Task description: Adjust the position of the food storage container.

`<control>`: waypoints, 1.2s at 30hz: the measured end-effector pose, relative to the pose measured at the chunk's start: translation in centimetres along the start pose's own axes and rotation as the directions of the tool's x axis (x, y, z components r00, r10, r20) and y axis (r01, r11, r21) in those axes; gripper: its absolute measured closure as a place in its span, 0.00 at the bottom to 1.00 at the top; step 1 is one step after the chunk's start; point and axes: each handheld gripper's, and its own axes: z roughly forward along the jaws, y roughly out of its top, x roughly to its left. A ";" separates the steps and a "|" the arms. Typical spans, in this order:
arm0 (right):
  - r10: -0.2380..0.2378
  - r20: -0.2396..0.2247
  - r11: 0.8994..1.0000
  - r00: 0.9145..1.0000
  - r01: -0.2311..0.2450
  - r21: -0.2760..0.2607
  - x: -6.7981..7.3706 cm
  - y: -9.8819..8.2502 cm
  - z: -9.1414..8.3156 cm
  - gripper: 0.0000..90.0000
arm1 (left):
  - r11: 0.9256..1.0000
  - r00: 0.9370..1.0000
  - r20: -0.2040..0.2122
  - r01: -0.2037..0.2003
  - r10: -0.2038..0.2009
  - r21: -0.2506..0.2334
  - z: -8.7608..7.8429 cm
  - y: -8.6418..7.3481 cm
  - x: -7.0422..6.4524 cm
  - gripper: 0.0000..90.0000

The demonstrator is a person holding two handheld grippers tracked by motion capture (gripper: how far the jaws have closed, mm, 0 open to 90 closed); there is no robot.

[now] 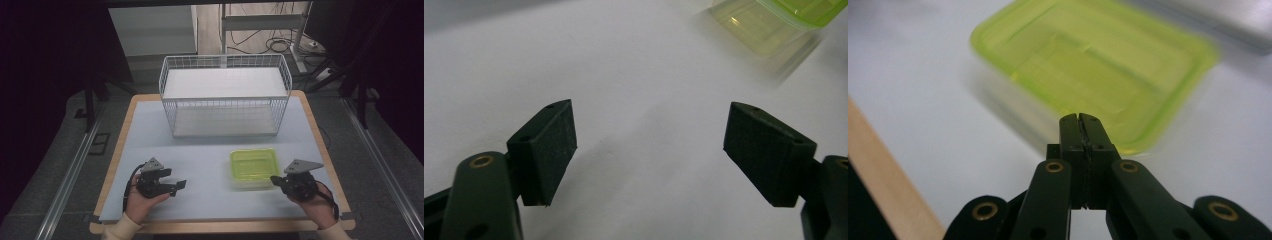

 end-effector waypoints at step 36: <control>0.075 0.193 0.989 0.978 -0.098 0.113 -4.9 2.1 4.0 1.00 | 1.000 1.000 0.003 -0.013 0.013 0.001 0.0 0.0 -0.1 0.23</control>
